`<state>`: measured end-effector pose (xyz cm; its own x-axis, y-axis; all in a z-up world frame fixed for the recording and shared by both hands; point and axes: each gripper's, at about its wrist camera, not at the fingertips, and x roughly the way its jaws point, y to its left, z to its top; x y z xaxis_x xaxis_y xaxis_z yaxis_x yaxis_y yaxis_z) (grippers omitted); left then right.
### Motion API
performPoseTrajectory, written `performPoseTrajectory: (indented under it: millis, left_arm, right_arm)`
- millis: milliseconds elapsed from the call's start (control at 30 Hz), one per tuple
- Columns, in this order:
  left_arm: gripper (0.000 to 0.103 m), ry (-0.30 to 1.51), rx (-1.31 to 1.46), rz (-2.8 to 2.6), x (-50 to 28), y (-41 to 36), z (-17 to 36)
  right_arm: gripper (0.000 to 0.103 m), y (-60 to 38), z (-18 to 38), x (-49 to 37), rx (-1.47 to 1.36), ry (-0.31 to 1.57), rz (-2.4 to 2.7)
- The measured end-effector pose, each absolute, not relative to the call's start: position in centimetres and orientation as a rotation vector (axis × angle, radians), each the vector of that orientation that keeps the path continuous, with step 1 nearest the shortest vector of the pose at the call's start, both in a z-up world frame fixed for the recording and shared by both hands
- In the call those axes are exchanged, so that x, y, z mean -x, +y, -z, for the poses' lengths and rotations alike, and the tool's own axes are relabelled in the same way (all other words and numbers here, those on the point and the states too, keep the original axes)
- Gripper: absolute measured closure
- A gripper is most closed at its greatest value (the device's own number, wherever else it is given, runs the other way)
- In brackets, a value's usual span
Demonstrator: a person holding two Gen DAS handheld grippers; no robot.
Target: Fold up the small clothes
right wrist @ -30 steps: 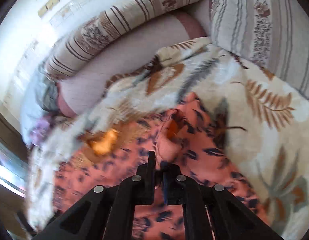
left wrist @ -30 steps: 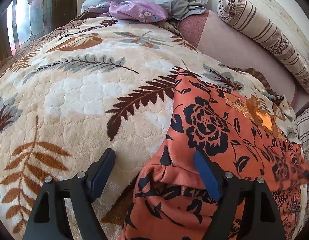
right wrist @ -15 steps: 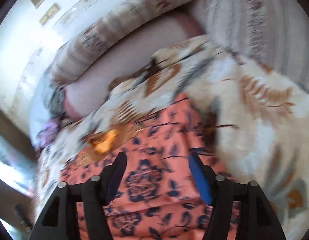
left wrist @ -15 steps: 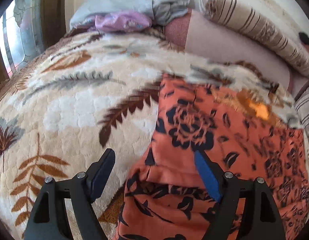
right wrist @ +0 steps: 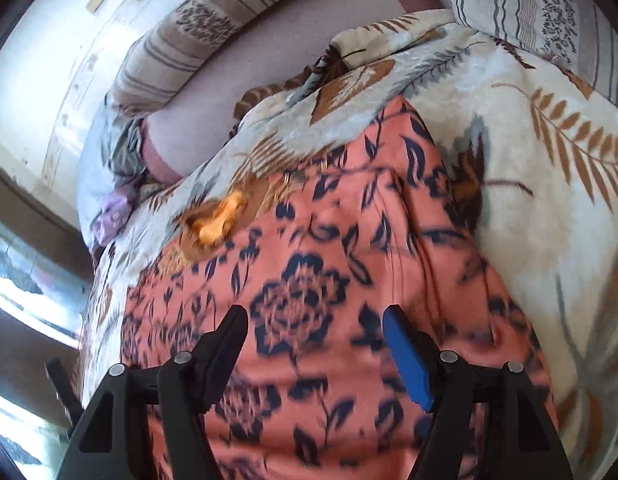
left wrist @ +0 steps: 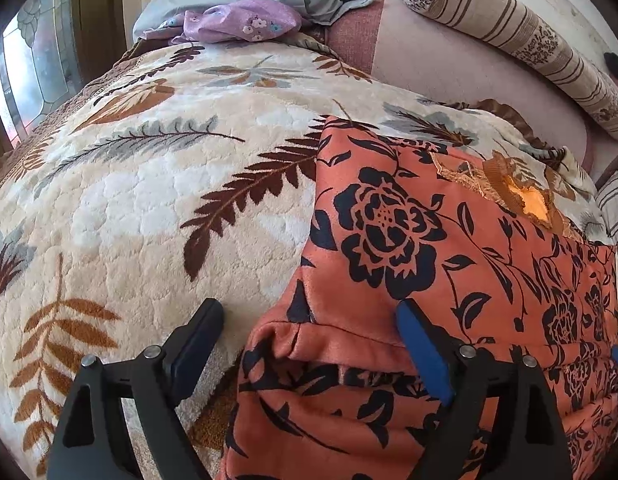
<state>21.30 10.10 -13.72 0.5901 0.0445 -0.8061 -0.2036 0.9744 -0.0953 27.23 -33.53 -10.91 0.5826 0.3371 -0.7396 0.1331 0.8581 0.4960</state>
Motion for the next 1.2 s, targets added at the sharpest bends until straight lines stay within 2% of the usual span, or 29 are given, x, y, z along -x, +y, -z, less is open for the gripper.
performPoseTrajectory:
  millis: [100, 167, 367, 500, 633, 733, 1000, 1133, 1200]
  left_arm:
    - [0.014, 0.93, 0.179, -0.148, -21.3, 10.0, 13.7]
    - [0.014, 0.927, 0.185, -0.145, -21.2, 10.1, 13.7]
    - [0.014, 0.911, 0.22, -0.12, -20.1, 10.6, 13.6]
    - [0.014, 0.918, 0.204, -0.085, -17.7, 10.8, 13.6]
    - [0.014, 0.925, 0.047, -0.036, -14.1, 9.8, 13.7]
    - [0.011, 0.938, 0.055, -0.023, -10.3, 10.5, 13.6]
    - [0.011, 1.057, 0.189, -0.009, -1.0, 12.5, 12.8]
    - [0.011, 1.152, 0.337, -0.012, 1.6, 13.7, 13.7]
    - [0.011, 1.171, 0.323, -0.012, 2.2, 13.6, 14.1]
  right_arm:
    - [0.029, -33.8, 11.8, -26.7, -0.473, 0.997, -0.178]
    - [0.029, -33.5, 10.7, -26.4, -0.469, 1.034, -0.134]
    - [0.029, -33.1, 6.3, -20.8, -0.325, 0.981, -0.147]
    - [0.029, -37.0, 7.9, -15.9, -0.339, 1.069, -0.088]
    - [0.029, -42.5, 11.3, -11.3, -0.456, 1.161, -0.022]
    - [0.029, -45.1, 11.8, -9.3, -0.604, 1.129, -0.09]
    - [0.03, -44.5, 13.3, -7.1, -0.683, 1.205, -0.339]
    - [0.03, -43.0, 13.9, -5.1, -0.652, 1.234, -0.397]
    - [0.031, -42.5, 14.0, -4.5, -0.624, 1.236, -0.412]
